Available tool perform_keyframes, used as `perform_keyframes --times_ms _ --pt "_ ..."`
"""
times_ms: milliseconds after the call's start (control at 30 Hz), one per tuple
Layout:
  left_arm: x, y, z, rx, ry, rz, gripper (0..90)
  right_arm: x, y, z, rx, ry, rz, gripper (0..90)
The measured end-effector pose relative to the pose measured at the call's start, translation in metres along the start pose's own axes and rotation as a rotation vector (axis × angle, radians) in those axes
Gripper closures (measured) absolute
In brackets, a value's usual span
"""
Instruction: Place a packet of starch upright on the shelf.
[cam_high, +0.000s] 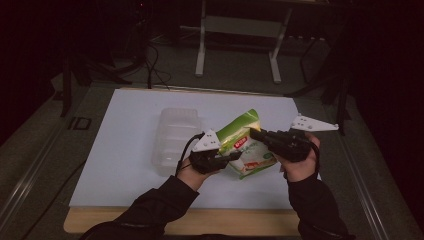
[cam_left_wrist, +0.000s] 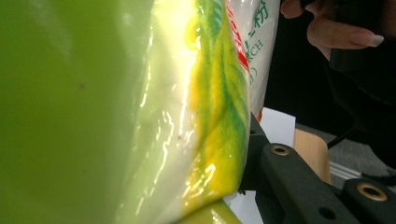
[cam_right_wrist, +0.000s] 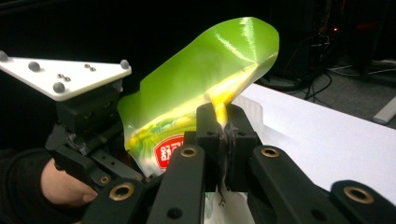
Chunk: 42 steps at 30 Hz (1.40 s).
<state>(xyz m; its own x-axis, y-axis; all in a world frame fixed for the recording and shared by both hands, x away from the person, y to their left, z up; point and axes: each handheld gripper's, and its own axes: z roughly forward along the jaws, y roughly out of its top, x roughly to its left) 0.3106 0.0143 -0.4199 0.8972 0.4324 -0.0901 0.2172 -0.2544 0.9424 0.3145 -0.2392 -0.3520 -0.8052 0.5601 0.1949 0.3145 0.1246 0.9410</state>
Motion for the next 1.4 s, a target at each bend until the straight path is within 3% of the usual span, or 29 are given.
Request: perform_keyframes --times_ms 100,267,367,500,567,700,733,800,900,1033,1233,1400 --pt "0.003 0.004 -0.002 0.012 0.005 0.016 80.8 0.000 0.000 -0.001 -0.003 -0.010 -0.018 85.8" --pt "0.007 0.011 -0.007 0.030 0.016 0.040 81.1 -0.001 0.002 -0.009 -0.031 -0.030 -0.043 76.9" --pt "0.012 0.017 -0.012 0.036 0.021 0.048 81.2 -0.003 0.001 -0.014 -0.053 -0.055 -0.058 64.0" --pt "0.021 0.027 -0.021 0.027 0.037 0.050 81.2 -0.007 -0.005 -0.022 -0.077 -0.116 -0.052 37.8" --pt "0.026 0.032 -0.027 0.024 0.047 0.056 81.2 -0.008 -0.008 -0.024 -0.063 -0.151 -0.077 29.1" --pt "0.038 0.043 -0.038 0.030 0.067 0.068 81.2 -0.013 -0.018 -0.030 -0.065 -0.169 -0.090 14.4" --pt "0.040 0.046 -0.040 0.030 0.074 0.069 81.2 -0.015 -0.021 -0.031 -0.044 -0.137 -0.077 14.2" --pt "0.046 0.050 -0.046 0.029 0.081 0.076 81.2 -0.018 -0.026 -0.031 -0.035 -0.151 -0.074 13.1" --pt "0.053 0.054 -0.051 0.026 0.084 0.072 81.2 -0.020 -0.030 -0.030 -0.024 -0.133 -0.066 11.5" --pt "0.071 0.062 -0.068 0.027 0.106 0.089 81.2 -0.027 -0.037 -0.031 -0.005 -0.158 -0.075 13.5" --pt "0.093 0.065 -0.087 0.047 0.136 0.113 81.2 -0.033 -0.044 -0.036 -0.030 -0.140 -0.022 13.7" --pt "0.115 0.062 -0.104 0.042 0.168 0.115 81.2 -0.034 -0.054 -0.035 -0.006 -0.111 0.010 14.0"
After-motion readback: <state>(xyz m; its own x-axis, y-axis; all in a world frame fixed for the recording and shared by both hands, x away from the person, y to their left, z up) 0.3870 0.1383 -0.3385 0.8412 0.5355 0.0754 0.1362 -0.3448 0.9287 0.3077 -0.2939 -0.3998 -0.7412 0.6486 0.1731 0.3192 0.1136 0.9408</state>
